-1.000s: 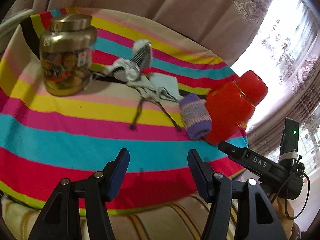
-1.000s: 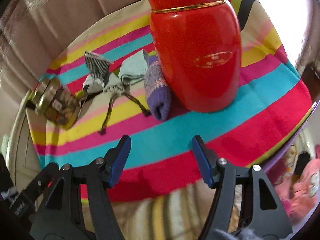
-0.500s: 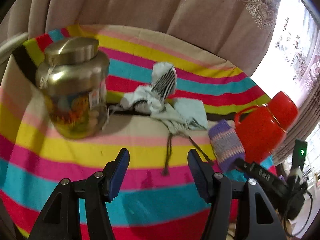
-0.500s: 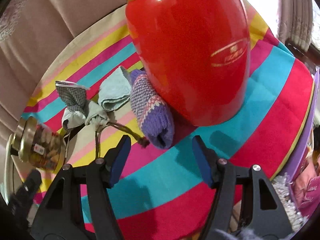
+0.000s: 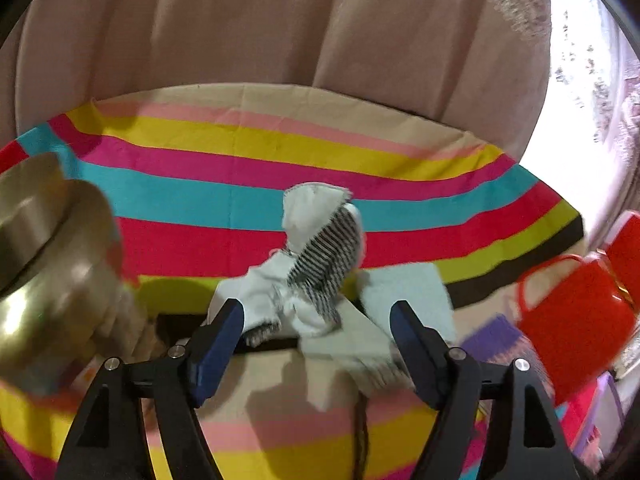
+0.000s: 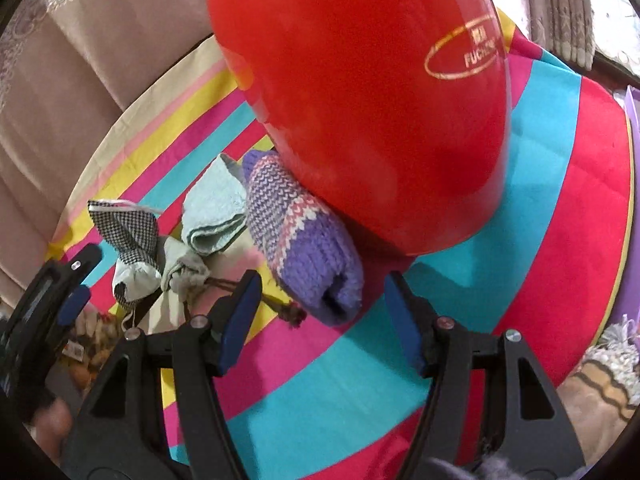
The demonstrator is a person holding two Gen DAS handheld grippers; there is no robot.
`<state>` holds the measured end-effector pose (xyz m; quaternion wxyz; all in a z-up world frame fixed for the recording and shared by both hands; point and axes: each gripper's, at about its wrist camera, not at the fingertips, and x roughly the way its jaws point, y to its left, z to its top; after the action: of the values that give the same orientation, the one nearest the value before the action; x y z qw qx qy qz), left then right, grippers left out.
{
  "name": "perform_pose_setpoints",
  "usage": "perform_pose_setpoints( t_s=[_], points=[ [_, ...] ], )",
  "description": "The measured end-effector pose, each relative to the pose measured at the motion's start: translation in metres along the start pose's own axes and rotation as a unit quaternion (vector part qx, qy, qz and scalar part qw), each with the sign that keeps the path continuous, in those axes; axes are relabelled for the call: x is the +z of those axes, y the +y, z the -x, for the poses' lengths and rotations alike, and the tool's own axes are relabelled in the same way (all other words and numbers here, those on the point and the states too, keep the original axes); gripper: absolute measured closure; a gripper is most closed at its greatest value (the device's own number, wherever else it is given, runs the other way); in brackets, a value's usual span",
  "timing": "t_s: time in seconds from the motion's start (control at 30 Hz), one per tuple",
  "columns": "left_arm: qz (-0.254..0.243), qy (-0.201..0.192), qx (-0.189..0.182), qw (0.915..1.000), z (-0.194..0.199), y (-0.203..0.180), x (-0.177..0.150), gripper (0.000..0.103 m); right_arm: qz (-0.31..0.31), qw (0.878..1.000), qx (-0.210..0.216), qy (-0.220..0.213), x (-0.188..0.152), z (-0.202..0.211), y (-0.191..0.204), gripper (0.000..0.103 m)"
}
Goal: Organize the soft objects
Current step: 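Move both grippers back over the remaining soft items, then grasp the purple striped sock with right gripper while left grasps houndstooth cloth and mask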
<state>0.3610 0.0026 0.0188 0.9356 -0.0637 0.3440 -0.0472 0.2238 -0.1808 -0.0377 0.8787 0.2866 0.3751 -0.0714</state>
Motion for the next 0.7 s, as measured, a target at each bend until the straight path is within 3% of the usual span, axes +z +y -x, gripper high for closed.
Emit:
perform_pose_setpoints(
  t_s=[0.27,0.33,0.43,0.5,0.6,0.63,0.7],
  points=[
    [0.009,0.03,0.062,0.9976,-0.053,0.01,0.006,0.027,-0.024,1.0,0.002,-0.009,0.003,-0.009,-0.006,0.034],
    [0.014,0.034,0.056,0.9978,-0.061,0.015,0.006,0.028,-0.028,1.0,0.0,-0.014,0.005,-0.011,-0.008,0.034],
    [0.013,0.037,0.042,0.9983,-0.069,0.018,0.004,0.049,-0.029,0.999,-0.003,-0.02,0.005,-0.013,-0.007,0.034],
    [0.006,0.035,0.038,0.9987,-0.07,0.017,0.002,0.07,-0.029,0.999,-0.003,-0.02,0.006,-0.015,-0.006,0.034],
    [-0.002,0.028,0.03,0.9992,-0.069,0.015,0.001,0.082,-0.027,0.999,-0.004,-0.022,0.006,-0.016,-0.004,0.033],
    [-0.004,0.026,0.028,0.9993,-0.068,0.015,0.001,0.084,-0.024,0.999,-0.003,-0.022,0.006,-0.015,-0.003,0.036],
    [-0.005,0.023,0.023,0.9994,-0.064,0.014,0.0,0.087,-0.01,1.0,0.005,-0.016,0.004,-0.016,0.002,0.055]
  ],
)
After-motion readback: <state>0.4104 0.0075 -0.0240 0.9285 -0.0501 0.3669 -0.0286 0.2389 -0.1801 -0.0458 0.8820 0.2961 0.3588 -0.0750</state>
